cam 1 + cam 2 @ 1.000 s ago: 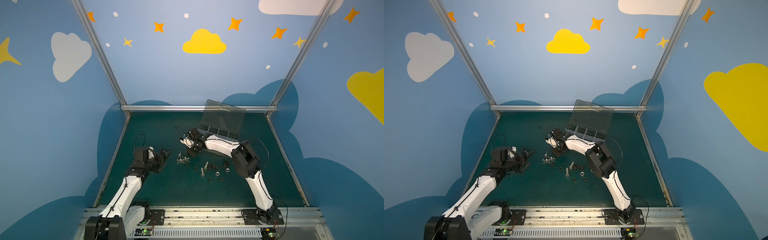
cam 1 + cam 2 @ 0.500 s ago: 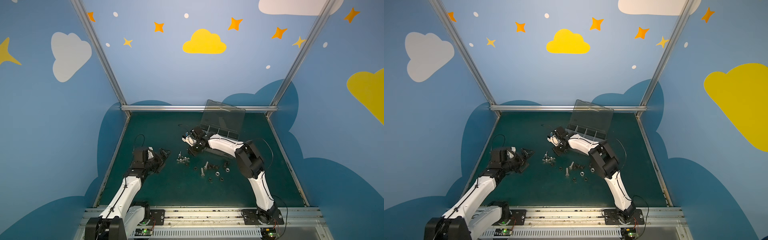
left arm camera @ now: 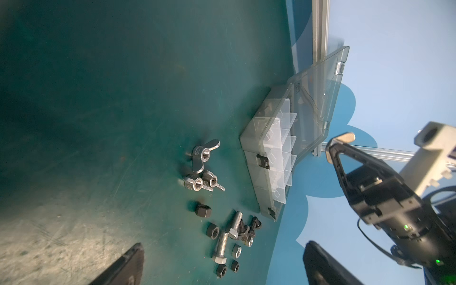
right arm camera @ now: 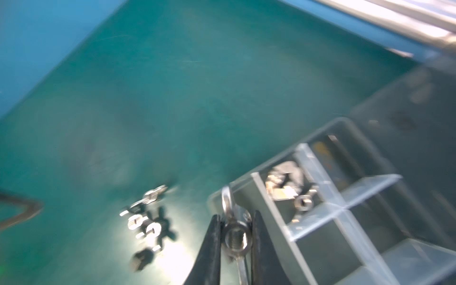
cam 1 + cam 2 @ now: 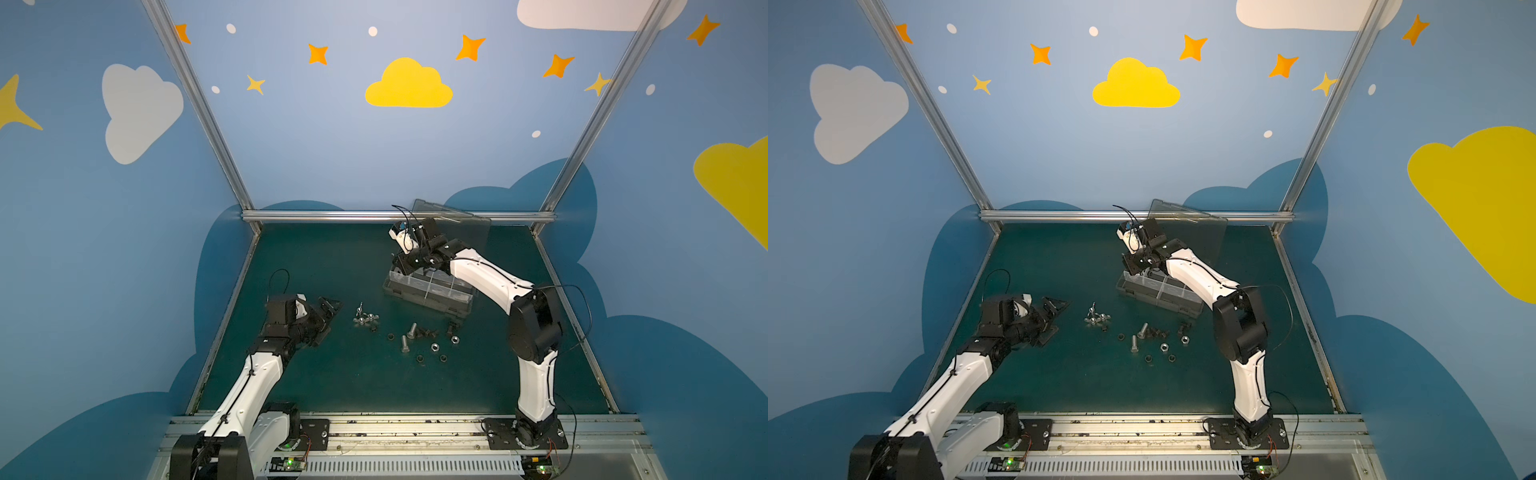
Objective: Sort the screws and nuts into containers
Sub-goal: Pick up the nut from the center of the table, then place the nut into the container.
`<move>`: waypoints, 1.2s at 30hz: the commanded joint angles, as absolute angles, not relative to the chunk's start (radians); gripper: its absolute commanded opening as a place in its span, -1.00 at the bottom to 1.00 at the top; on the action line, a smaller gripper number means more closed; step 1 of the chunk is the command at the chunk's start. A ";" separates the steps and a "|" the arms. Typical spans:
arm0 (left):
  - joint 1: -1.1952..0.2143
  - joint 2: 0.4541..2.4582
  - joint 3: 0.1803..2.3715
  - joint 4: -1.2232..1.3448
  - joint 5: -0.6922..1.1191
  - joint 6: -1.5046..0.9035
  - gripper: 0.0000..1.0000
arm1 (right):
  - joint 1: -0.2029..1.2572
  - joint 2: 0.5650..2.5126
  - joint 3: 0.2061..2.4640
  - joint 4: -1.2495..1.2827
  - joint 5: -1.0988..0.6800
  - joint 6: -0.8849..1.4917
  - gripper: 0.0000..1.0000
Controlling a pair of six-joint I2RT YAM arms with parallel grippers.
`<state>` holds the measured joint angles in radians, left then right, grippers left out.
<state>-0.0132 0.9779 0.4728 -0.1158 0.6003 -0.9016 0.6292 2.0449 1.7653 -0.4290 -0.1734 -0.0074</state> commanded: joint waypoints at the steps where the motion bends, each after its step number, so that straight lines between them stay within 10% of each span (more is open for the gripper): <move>1: -0.008 0.976 0.463 -0.107 0.611 -0.890 0.99 | 0.613 2.124 1.841 -0.474 -0.073 0.002 -1.00; 14: -0.005 0.983 0.476 -0.124 0.607 -0.877 0.99 | 0.585 2.252 1.919 -0.507 -0.039 -0.017 -1.00; 21: -0.006 0.993 0.477 -0.118 0.613 -0.877 0.99 | 0.585 2.267 1.944 -0.534 -0.044 -0.018 -0.34; 36: -0.005 0.999 0.474 -0.118 0.613 -0.876 0.99 | 0.616 2.002 1.694 -0.476 -0.247 -0.042 -0.09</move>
<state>-0.0086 0.9955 0.4728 -0.1165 0.6086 -0.8940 0.5980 2.0968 1.7447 -0.4965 -0.1410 -0.0299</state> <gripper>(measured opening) 0.996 0.452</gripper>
